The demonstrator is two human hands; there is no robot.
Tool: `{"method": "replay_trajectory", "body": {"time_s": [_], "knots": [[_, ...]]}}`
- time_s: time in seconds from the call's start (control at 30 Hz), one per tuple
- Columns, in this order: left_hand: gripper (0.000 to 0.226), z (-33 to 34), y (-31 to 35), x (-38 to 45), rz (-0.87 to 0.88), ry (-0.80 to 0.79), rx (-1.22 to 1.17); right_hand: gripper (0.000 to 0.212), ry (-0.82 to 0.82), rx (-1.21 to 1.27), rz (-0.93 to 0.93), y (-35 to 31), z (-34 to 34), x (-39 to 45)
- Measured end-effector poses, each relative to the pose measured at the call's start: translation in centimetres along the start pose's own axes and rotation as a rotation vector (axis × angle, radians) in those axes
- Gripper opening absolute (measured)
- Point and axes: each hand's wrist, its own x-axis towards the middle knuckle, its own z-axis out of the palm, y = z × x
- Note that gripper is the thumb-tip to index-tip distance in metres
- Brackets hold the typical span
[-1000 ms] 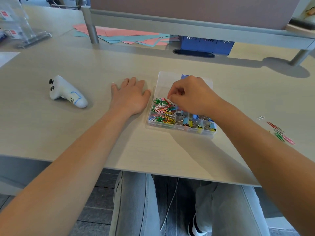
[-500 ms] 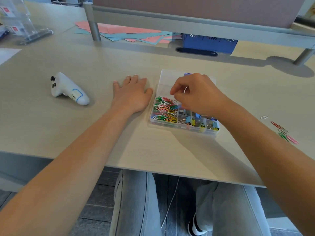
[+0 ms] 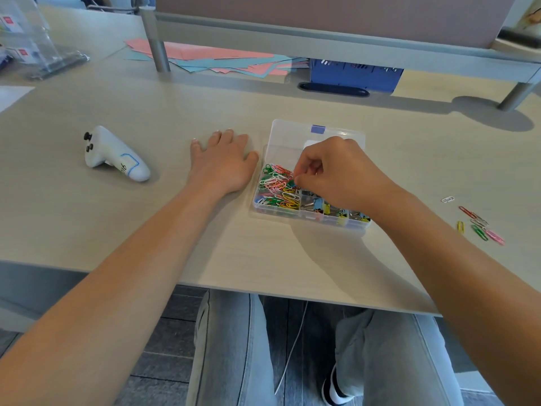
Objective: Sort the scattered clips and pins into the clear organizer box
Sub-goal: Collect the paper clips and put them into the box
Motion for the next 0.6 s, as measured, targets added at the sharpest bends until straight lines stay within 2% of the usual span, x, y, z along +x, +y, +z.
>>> {"method": "replay_trajectory", "body": {"time_s": [0.17, 0.6], "knots": [[0.056, 0.06, -0.03, 0.07, 0.0, -0.002, 0.001, 0.002, 0.01, 0.026, 0.056, 0.09, 0.42, 0.22], [0.056, -0.06, 0.03, 0.03, -0.001, -0.002, 0.001, 0.01, -0.008, 0.028, 0.074, -0.05, 0.4, -0.4]]}}
